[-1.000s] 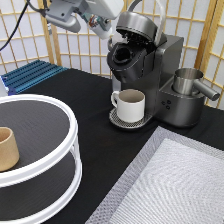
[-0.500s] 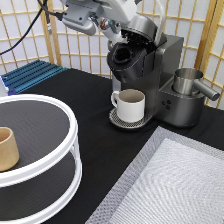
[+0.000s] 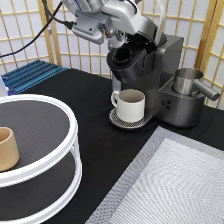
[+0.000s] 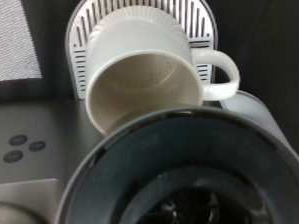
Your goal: Make coffee
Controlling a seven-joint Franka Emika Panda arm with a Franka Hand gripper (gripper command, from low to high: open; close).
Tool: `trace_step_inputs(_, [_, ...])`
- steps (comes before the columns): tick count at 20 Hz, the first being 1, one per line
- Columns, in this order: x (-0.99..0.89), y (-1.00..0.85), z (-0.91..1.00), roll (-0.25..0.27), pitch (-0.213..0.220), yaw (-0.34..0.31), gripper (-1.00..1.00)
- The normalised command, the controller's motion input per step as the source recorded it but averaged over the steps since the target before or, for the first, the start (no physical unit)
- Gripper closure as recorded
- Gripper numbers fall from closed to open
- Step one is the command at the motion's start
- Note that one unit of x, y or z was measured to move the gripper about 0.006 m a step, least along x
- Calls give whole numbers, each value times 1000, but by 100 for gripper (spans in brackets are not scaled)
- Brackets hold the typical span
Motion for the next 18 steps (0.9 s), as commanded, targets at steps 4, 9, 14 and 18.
trace_step_inputs(4, [379,44,17,-8,5,0,100])
trace_step_inputs(9, [271,15,3,0,0,0,100])
trace_step_inputs(14, [224,94,-31,0,1,0,100])
trace_step_inputs(18, [249,215,0,-2,0,0,100])
